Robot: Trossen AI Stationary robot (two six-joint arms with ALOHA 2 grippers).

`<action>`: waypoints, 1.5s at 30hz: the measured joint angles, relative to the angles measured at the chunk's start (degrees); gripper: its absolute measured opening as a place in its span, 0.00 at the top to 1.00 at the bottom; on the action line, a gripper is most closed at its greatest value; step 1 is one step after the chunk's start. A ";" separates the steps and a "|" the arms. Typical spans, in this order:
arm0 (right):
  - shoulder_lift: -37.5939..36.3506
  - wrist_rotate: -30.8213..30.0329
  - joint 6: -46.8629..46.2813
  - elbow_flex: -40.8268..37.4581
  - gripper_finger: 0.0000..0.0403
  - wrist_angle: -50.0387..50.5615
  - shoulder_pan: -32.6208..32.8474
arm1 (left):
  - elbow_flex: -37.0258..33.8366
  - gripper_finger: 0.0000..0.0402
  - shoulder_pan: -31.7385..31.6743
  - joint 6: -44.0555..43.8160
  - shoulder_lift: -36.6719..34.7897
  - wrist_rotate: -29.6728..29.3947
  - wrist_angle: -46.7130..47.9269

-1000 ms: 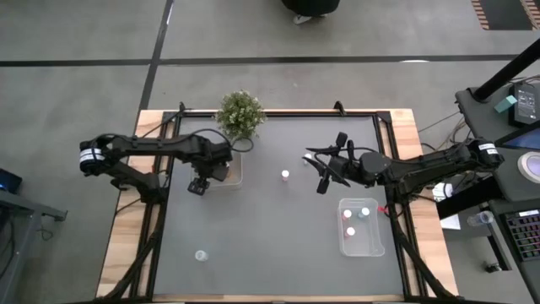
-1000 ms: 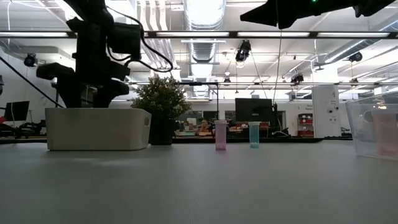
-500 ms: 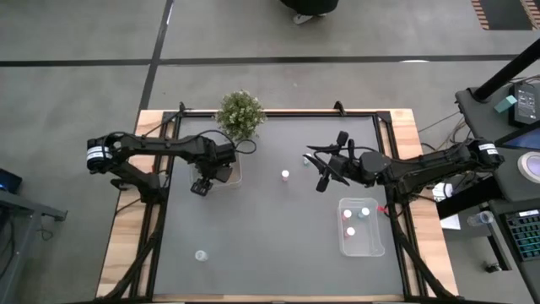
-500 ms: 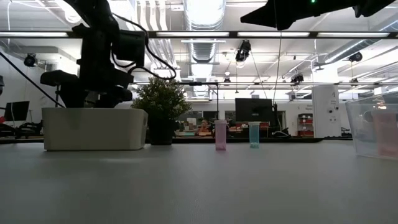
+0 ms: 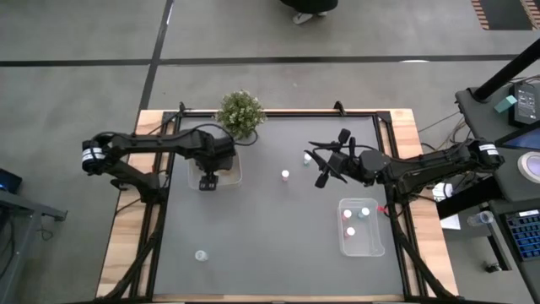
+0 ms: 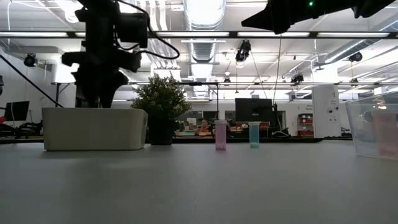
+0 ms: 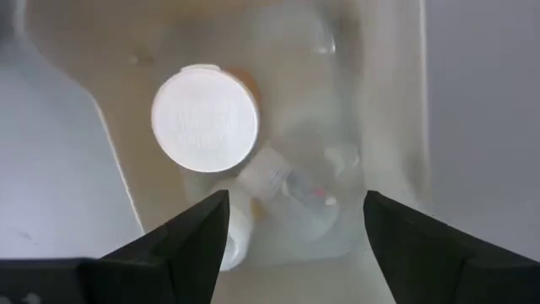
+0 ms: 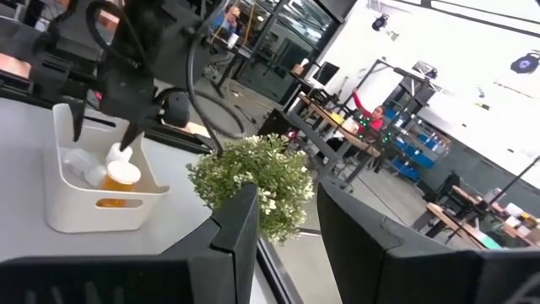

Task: Pick and place medicine bottles into bin by pill shape (circle, oval)
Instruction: Put the top transparent pill bottle into the gray bin

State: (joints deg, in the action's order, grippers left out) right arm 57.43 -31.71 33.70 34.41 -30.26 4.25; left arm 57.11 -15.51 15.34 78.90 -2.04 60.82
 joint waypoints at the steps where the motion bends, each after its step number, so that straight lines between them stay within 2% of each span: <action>1: 0.00 -0.01 0.15 0.00 0.72 0.00 -0.12 | 0.32 0.37 0.01 -2.60 -0.11 0.97 0.01; 6: -0.78 0.01 1.95 -0.07 0.72 0.18 -0.65 | 1.19 0.37 0.01 -19.87 -1.07 5.49 0.33; 10: -2.13 0.02 3.46 -0.07 0.72 0.88 -0.72 | 0.67 0.37 0.00 -31.70 -1.21 9.13 4.55; 15: -3.02 0.11 3.27 -0.07 0.72 3.18 -0.69 | 0.53 0.37 -0.27 -40.89 -1.21 7.23 6.96; 19: -2.99 0.15 0.53 -0.07 0.72 5.98 -0.65 | 0.53 0.40 -2.83 -46.19 -1.86 5.15 7.50; 21: -3.01 0.15 -0.67 -0.07 0.72 7.22 -0.65 | 0.53 0.43 -3.52 -46.49 -2.28 3.45 7.34; 28: -3.04 0.14 -1.72 -0.07 0.72 9.40 -0.65 | 0.12 0.53 -4.02 -46.34 -1.95 2.83 4.55; 35: -3.04 0.13 -1.71 -0.07 0.72 9.92 -0.65 | -4.80 0.53 -3.99 -46.54 -1.60 2.72 2.49; 45: -3.04 0.10 -1.93 -0.07 0.72 9.82 -0.65 | -9.40 0.53 -4.04 -46.06 -1.04 2.64 -5.57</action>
State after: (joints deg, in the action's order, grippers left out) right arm 54.39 -31.60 31.77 34.35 -20.44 3.60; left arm 47.71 -19.55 -30.72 77.86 0.60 55.25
